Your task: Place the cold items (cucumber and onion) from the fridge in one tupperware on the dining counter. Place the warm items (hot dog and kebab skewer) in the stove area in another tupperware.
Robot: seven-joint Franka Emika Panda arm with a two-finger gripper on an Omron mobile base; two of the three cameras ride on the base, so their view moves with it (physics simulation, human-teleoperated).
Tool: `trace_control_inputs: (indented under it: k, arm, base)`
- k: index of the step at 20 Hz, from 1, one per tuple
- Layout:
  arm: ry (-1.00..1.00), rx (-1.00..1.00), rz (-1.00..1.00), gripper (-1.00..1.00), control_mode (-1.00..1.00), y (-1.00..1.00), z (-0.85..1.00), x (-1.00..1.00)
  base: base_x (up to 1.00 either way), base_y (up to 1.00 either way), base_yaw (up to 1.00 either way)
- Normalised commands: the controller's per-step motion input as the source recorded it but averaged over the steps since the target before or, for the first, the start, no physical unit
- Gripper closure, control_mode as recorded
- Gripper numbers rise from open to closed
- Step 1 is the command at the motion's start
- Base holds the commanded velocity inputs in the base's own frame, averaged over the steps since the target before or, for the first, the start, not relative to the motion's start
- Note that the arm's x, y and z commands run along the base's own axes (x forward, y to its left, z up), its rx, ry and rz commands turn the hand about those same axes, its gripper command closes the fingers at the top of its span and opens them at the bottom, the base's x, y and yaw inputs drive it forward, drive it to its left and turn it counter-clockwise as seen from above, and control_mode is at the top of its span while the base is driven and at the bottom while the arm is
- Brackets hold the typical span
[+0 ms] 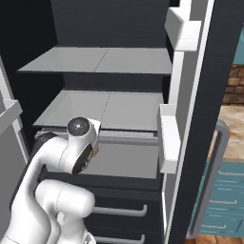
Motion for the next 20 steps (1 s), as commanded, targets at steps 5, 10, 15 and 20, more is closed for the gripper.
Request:
trace_control_inputs:
  k: [5, 10, 15, 20]
  arm:
    - [0.00, -0.26, -0.01, 1.00, -1.00, 0.52, -0.23, -0.10]
    - [0.00, -0.01, 0.06, 1.00, -1.00, 0.00, -0.21, 0.00]
    - [0.00, 0.00, 0.00, 1.00, 1.00, -0.01, -0.04, -0.02]
    - [0.00, 0.00, 0.00, 1.00, 1.00, 0.00, 0.00, 0.00]
  base:
    - [0.00, 0.00, 0.00]
    - [0.00, 0.00, 0.00]
    - [-0.22, -0.22, -0.11]
    - [-0.43, -0.06, -0.42]
